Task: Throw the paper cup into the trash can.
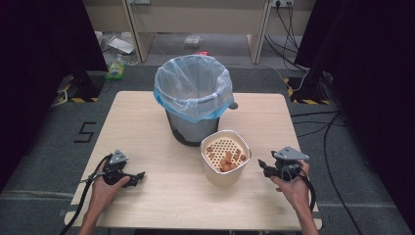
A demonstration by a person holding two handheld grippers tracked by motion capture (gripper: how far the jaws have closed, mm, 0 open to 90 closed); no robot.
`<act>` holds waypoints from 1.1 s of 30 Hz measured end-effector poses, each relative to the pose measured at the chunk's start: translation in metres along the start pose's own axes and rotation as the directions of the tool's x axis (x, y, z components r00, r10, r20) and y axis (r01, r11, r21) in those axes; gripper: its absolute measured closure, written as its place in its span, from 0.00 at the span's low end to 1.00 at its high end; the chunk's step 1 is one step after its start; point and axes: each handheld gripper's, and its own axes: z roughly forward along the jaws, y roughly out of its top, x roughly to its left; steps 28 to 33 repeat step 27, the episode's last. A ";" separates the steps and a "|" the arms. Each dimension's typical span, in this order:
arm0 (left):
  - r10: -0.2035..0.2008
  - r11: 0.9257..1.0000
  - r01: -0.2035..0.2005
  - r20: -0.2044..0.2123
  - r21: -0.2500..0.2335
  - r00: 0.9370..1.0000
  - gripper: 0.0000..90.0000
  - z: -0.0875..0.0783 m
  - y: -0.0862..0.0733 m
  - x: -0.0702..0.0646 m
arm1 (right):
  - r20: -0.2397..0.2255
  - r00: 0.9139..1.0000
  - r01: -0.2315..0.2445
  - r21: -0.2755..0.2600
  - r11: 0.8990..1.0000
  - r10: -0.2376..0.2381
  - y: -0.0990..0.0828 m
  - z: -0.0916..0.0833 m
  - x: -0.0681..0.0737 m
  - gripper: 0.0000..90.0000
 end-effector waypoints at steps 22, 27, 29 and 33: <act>-0.001 1.000 0.001 0.000 -0.001 1.000 0.00 0.000 0.000 0.000 | -0.065 0.996 -0.050 0.128 0.991 0.058 -0.052 0.024 0.015 0.33; -0.001 1.000 0.001 0.000 -0.001 1.000 0.00 0.000 0.000 0.000 | -0.056 0.996 -0.056 0.115 0.992 0.063 -0.052 0.026 0.018 0.28; -0.001 1.000 0.001 0.000 -0.001 1.000 0.00 0.000 0.000 0.000 | -0.056 0.996 -0.056 0.115 0.992 0.063 -0.052 0.026 0.018 0.28; -0.001 1.000 0.001 0.000 -0.001 1.000 0.00 0.000 0.000 0.000 | -0.056 0.996 -0.056 0.115 0.992 0.063 -0.052 0.026 0.018 0.28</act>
